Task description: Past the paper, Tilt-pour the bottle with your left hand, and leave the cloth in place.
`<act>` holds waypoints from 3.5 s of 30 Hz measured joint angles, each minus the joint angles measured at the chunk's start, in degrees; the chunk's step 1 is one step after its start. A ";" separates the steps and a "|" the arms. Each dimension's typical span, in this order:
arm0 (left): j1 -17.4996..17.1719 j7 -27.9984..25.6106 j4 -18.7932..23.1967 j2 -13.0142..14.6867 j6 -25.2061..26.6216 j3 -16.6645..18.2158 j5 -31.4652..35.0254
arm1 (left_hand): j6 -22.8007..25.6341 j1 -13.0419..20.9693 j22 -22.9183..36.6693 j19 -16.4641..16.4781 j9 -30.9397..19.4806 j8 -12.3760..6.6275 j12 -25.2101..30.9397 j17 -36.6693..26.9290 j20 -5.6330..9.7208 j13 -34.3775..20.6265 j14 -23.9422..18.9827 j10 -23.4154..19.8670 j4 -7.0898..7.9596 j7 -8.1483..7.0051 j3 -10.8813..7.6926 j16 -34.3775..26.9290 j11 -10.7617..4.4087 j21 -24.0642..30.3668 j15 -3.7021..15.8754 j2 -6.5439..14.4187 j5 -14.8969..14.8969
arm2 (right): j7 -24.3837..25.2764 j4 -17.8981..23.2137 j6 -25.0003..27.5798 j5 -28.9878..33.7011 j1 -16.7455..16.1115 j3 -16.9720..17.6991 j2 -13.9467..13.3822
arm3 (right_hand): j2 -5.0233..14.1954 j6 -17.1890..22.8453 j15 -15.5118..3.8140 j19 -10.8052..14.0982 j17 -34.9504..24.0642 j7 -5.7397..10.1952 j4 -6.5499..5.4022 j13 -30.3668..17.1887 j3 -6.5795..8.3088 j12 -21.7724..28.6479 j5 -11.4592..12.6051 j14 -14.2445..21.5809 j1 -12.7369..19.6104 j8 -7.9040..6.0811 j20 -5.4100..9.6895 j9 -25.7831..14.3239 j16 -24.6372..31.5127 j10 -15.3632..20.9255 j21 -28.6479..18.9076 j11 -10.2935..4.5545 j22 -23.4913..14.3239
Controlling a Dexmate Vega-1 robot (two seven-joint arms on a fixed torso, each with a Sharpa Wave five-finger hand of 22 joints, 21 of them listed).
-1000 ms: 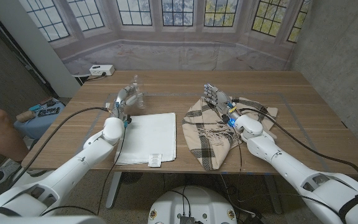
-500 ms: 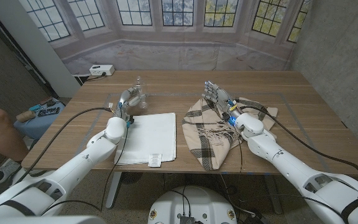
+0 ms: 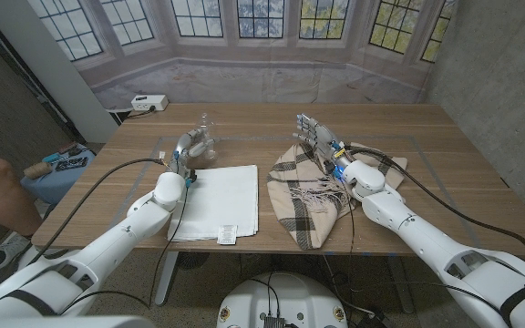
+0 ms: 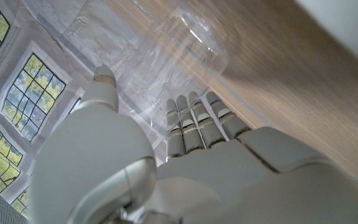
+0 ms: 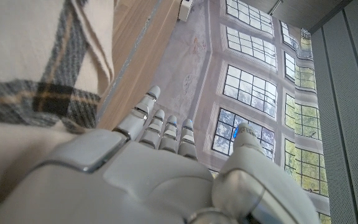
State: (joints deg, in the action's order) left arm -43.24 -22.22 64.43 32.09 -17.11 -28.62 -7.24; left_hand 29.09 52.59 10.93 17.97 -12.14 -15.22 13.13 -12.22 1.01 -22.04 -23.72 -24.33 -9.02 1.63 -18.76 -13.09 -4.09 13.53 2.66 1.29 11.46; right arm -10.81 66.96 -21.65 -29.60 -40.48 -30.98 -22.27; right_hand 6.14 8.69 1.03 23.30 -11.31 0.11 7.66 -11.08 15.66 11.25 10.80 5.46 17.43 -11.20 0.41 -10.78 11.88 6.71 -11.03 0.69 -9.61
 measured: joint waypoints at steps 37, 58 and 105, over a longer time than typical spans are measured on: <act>-0.54 0.59 -0.07 0.45 -1.40 -0.52 -0.10 | -0.32 1.65 0.01 -1.14 0.01 2.38 -0.68 0.78 -0.29 0.25 2.66 2.30 -0.12 -1.80 0.79 1.57 0.43 -0.44 -1.22 -0.29 -0.27 | -0.16 -1.00 -1.68 -0.09 -0.11 0.20 0.39 | 0.00 0.00 0.00 -0.01 0.00 0.00 0.00 0.00 0.00 0.00 0.00 0.00 0.00 0.00 0.01 0.00 0.00 0.00 0.00 0.00 0.00; -2.91 1.71 3.57 1.57 -1.00 0.56 -1.49 | -10.67 2.99 0.02 -3.97 0.70 5.08 -2.16 2.11 -2.13 2.21 9.44 10.65 0.73 -4.03 2.59 2.92 4.71 -1.33 -5.91 1.86 -0.88 | -0.56 0.59 -1.70 -0.17 -0.87 0.34 -0.60 | 0.00 0.31 0.00 -0.01 0.00 0.31 0.00 0.00 0.00 0.00 0.00 0.00 0.00 0.00 0.01 0.00 0.00 0.00 0.00 0.00 0.00; -6.39 4.26 5.93 3.63 -3.79 2.78 -3.08 | -19.92 1.82 -0.55 -9.70 1.76 5.02 -2.60 2.63 -4.55 7.25 20.34 21.80 0.97 -13.95 3.29 3.34 6.86 -2.53 -10.61 1.89 -1.09 | 1.58 5.09 -1.00 0.69 -3.90 -0.11 -1.58 | 0.00 0.31 0.00 -0.01 0.00 0.30 0.00 0.00 0.00 0.00 0.00 0.00 0.00 0.00 0.01 0.00 0.00 0.00 0.00 0.00 0.00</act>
State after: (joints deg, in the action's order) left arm -49.63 -17.96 70.36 35.72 -20.90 -25.84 -10.31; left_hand 9.17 54.41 10.38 8.27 -10.38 -10.19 10.53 -9.59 -3.55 -14.79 -3.38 -2.53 -8.05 -12.32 -15.47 -9.75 2.77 11.00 -7.95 3.17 10.37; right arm -9.23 72.04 -22.66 -28.91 -44.38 -31.09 -23.85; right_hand 6.14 9.00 1.03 23.29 -11.31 0.41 7.66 -11.08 15.66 11.25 10.80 5.46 17.43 -11.20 0.42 -10.78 11.89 6.71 -11.03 0.69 -9.61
